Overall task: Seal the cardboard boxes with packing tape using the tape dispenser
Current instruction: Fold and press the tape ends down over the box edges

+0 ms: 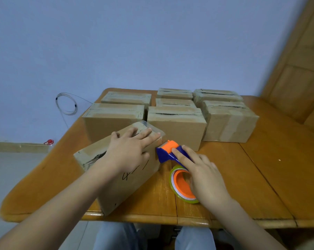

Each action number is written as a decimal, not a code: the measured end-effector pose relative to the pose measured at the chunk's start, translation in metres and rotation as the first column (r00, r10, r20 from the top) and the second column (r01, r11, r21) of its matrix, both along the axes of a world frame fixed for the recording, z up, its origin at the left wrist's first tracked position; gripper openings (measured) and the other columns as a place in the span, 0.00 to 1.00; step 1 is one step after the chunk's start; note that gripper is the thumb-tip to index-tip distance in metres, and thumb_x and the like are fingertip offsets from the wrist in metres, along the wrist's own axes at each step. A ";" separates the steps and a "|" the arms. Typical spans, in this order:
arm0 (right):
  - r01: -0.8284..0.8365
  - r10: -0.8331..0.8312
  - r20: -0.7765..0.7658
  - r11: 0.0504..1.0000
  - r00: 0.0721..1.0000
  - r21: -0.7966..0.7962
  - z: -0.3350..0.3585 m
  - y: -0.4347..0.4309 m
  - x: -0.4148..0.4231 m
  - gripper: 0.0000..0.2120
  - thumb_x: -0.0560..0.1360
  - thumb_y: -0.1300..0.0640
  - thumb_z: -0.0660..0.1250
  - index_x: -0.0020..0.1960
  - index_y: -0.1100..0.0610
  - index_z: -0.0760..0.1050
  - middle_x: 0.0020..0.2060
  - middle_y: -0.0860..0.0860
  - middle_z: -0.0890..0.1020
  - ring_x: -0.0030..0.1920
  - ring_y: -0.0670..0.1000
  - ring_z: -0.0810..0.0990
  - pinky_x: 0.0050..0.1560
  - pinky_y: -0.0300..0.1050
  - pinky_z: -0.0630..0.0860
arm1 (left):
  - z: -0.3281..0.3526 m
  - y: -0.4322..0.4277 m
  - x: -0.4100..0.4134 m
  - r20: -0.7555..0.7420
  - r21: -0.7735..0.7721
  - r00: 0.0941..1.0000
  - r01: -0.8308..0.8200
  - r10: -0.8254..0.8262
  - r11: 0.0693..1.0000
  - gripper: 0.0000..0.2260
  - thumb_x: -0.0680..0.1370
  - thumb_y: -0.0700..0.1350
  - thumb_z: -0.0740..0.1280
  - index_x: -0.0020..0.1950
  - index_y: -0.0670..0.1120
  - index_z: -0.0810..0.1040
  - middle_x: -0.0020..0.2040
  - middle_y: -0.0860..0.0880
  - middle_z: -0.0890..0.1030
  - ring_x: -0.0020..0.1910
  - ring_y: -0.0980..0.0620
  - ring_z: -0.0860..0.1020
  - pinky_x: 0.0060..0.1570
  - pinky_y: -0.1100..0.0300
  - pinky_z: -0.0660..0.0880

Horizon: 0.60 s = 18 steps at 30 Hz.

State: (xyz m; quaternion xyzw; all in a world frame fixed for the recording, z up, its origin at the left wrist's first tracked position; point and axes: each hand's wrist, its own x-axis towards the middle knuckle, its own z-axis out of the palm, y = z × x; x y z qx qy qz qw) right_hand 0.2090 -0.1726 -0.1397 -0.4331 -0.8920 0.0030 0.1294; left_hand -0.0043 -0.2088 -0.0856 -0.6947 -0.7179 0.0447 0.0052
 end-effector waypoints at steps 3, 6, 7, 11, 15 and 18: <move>0.009 -0.009 -0.003 1.000 1.000 0.011 0.002 0.007 -0.004 0.43 0.76 0.67 0.61 0.76 0.37 0.41 0.77 0.44 0.50 0.69 0.52 0.60 0.63 0.47 0.64 | 0.001 0.001 0.000 0.000 -0.004 1.000 -0.002 0.002 1.000 0.27 0.82 0.54 0.52 0.75 0.67 0.39 0.79 0.59 0.44 0.78 0.49 0.47 0.70 0.39 0.56; -0.007 0.006 0.021 1.000 1.000 0.011 0.004 0.010 -0.003 0.43 0.76 0.67 0.61 0.76 0.37 0.42 0.76 0.44 0.50 0.68 0.53 0.60 0.63 0.47 0.64 | 0.001 0.001 0.001 -0.013 -0.006 1.000 0.001 -0.001 1.000 0.27 0.82 0.54 0.52 0.76 0.66 0.40 0.79 0.59 0.45 0.78 0.48 0.48 0.69 0.38 0.57; -0.018 0.017 0.034 1.000 0.999 0.020 0.007 0.012 -0.002 0.42 0.76 0.66 0.61 0.76 0.38 0.42 0.76 0.44 0.50 0.68 0.53 0.60 0.63 0.47 0.64 | 0.001 0.001 0.001 -0.013 -0.006 1.000 0.003 -0.003 1.000 0.27 0.82 0.54 0.52 0.76 0.66 0.40 0.79 0.59 0.45 0.78 0.48 0.48 0.69 0.38 0.57; -0.090 0.084 0.121 0.995 0.989 0.044 0.024 0.019 0.002 0.39 0.77 0.66 0.59 0.76 0.38 0.44 0.76 0.45 0.50 0.65 0.54 0.61 0.62 0.47 0.64 | -0.001 0.003 -0.001 -0.021 0.003 1.000 0.010 -0.010 1.000 0.27 0.82 0.53 0.52 0.75 0.67 0.40 0.79 0.59 0.45 0.77 0.48 0.49 0.68 0.37 0.58; -0.099 0.089 0.203 0.994 0.975 0.037 0.031 0.022 0.003 0.39 0.78 0.66 0.58 0.76 0.38 0.43 0.76 0.46 0.48 0.66 0.55 0.58 0.63 0.48 0.63 | -0.001 0.003 -0.001 -0.026 -0.001 1.000 0.008 -0.008 1.000 0.27 0.82 0.53 0.52 0.75 0.67 0.40 0.79 0.59 0.45 0.77 0.49 0.50 0.68 0.37 0.59; -0.119 0.104 0.267 0.992 0.958 0.040 0.037 0.024 0.004 0.39 0.78 0.65 0.59 0.76 0.38 0.41 0.76 0.46 0.46 0.66 0.55 0.58 0.63 0.49 0.62 | -0.001 0.003 -0.001 -0.017 0.001 1.000 0.007 -0.007 1.000 0.27 0.82 0.53 0.52 0.75 0.67 0.40 0.79 0.59 0.45 0.77 0.49 0.50 0.69 0.38 0.58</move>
